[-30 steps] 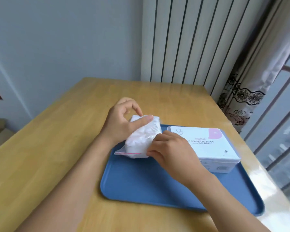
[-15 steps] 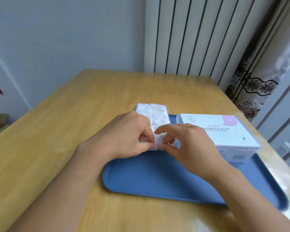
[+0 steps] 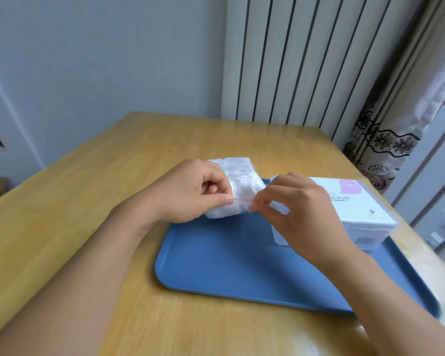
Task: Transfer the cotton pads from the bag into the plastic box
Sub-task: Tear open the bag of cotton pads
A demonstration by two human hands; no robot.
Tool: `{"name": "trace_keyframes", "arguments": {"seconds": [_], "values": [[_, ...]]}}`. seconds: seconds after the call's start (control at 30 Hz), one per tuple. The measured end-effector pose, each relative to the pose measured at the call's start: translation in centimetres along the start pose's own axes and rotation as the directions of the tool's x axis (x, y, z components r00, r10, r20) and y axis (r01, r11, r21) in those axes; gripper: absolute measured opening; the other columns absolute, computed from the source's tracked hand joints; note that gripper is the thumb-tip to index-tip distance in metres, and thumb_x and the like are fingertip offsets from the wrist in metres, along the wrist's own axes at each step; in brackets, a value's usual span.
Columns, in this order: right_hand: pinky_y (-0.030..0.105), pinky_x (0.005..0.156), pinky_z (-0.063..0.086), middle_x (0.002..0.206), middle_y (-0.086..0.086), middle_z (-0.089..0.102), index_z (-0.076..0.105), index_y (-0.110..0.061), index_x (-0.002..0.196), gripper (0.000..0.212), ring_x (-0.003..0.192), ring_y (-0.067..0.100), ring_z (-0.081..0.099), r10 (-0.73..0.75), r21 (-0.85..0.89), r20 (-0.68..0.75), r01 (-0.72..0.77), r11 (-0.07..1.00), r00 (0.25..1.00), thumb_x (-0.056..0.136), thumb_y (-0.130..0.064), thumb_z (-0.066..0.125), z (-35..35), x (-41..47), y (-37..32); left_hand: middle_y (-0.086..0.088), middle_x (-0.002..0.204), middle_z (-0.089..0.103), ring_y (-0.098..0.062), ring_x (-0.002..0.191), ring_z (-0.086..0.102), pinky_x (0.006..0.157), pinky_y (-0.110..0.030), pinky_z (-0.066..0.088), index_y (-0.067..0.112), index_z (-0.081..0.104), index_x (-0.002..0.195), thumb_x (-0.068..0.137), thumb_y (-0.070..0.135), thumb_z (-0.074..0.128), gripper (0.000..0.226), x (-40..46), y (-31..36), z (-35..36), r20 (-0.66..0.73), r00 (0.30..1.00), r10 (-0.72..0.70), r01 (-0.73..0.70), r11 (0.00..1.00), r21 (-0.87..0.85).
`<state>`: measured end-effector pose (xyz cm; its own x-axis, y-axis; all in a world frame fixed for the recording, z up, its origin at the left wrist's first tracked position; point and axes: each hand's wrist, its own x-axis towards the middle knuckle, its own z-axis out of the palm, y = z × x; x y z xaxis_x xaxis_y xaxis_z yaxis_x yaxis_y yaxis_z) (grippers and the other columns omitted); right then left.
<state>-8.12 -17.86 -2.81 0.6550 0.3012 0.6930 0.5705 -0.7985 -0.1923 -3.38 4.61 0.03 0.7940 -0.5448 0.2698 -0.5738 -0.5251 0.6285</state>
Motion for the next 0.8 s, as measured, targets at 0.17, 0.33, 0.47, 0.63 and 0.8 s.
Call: {"name": "trace_keyframes", "arguments": {"seconds": [0.17, 0.33, 0.47, 0.63, 0.8], "values": [[0.012, 0.066, 0.043, 0.078, -0.004, 0.067, 0.079, -0.016, 0.082, 0.008, 0.07, 0.002, 0.057, 0.157, 0.234, -0.117, -0.126, 0.964, 0.981, 0.087, -0.009, 0.078, -0.1, 0.0, -0.3, 0.012, 0.085, 0.062, -0.005, 0.076, 0.055, 0.067, -0.012, 0.04, 0.029, 0.076, 0.08, 0.078, 0.028, 0.085, 0.01, -0.2, 0.9, -0.5, -0.156, 0.979, 0.134, -0.116, 0.986, 0.123], [0.016, 0.066, 0.045, 0.08, -0.001, 0.068, 0.078, -0.014, 0.086, 0.008, 0.071, 0.012, 0.057, 0.151, 0.275, -0.123, -0.113, 0.955, 0.981, 0.09, -0.007, 0.074, -0.2, 0.2, -0.4, 0.012, 0.079, 0.068, -0.004, 0.074, 0.064, 0.067, -0.006, 0.041, 0.021, 0.08, 0.079, 0.081, 0.013, 0.083, 0.009, -0.1, 1.1, -0.2, -0.186, 0.956, 0.228, -0.199, 0.967, 0.161], [0.016, 0.067, 0.046, 0.08, -0.003, 0.069, 0.079, -0.015, 0.086, 0.01, 0.072, 0.01, 0.058, 0.169, 0.285, -0.108, -0.132, 0.949, 0.98, 0.087, -0.005, 0.077, -0.2, 0.2, -0.4, 0.01, 0.075, 0.069, -0.006, 0.07, 0.064, 0.064, -0.007, 0.041, 0.02, 0.08, 0.075, 0.078, 0.009, 0.085, 0.012, -0.1, 1.3, 0.1, -0.206, 0.957, 0.205, -0.187, 0.977, 0.105], [0.019, 0.069, 0.049, 0.082, -0.008, 0.071, 0.078, -0.02, 0.083, 0.016, 0.075, 0.012, 0.062, 0.224, 0.358, -0.045, -0.194, 0.913, 0.973, 0.083, -0.005, 0.081, -0.5, 0.3, -0.4, 0.009, 0.072, 0.069, -0.003, 0.063, 0.059, 0.059, -0.006, 0.036, 0.017, 0.081, 0.072, 0.075, 0.007, 0.086, 0.012, -0.1, 1.5, 0.3, -0.202, 0.964, 0.17, -0.16, 0.985, 0.064], [0.013, 0.064, 0.042, 0.081, -0.011, 0.072, 0.075, -0.029, 0.083, 0.012, 0.074, 0.004, 0.06, 0.278, 0.384, 0.02, -0.264, 0.885, 0.96, 0.077, -0.033, 0.084, -1.1, 0.5, -0.8, 0.007, 0.07, 0.069, -0.006, 0.061, 0.057, 0.057, -0.007, 0.035, 0.018, 0.08, 0.071, 0.073, 0.011, 0.088, 0.011, 0.1, 1.5, 0.6, -0.224, 0.962, 0.155, -0.154, 0.988, 0.02]]}}
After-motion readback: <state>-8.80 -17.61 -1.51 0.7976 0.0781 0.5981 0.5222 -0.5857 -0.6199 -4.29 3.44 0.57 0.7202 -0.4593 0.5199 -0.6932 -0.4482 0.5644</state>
